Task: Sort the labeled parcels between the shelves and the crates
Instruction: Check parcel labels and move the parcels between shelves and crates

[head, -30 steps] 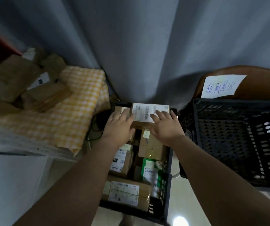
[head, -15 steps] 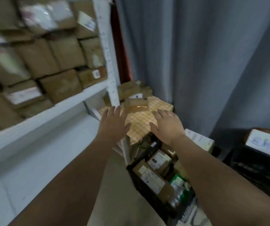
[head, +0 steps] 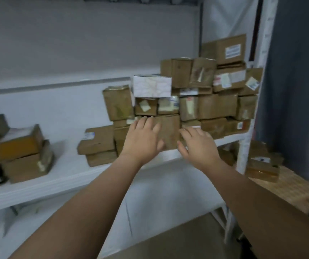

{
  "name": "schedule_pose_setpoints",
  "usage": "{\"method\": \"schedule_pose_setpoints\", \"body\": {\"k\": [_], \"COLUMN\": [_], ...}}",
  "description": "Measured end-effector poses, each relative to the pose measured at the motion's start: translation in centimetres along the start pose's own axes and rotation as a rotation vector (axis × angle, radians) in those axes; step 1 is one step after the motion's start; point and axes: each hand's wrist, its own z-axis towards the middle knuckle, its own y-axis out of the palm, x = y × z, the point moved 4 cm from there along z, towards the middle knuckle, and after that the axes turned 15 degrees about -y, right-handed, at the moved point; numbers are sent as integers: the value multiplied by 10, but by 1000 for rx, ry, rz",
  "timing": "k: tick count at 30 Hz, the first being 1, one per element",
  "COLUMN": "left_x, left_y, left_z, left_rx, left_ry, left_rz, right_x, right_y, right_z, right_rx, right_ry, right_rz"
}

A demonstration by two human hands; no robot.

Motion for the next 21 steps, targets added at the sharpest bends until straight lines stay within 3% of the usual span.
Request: {"method": "schedule_pose_setpoints", "body": {"k": [5,9,15,21], "left_x": [-108,-171,-217,-237], "left_y": [-33,-36,9,112], "left_z": [-16,-14,12,-15], "left_rx": [80,127,-6,-304], "left_ry": [-58,-104,-184,-133], "left_rz": [6,-12,-31,182], "right_x": [-97,-133,-133,-160], "right_y": [-7,-13,12,82], "right_z": [64,103,139,146], "right_rx": [160,262,242,163], "right_ry": [-94,-108,-35,-170], "right_rz": [82,137,156,244]}}
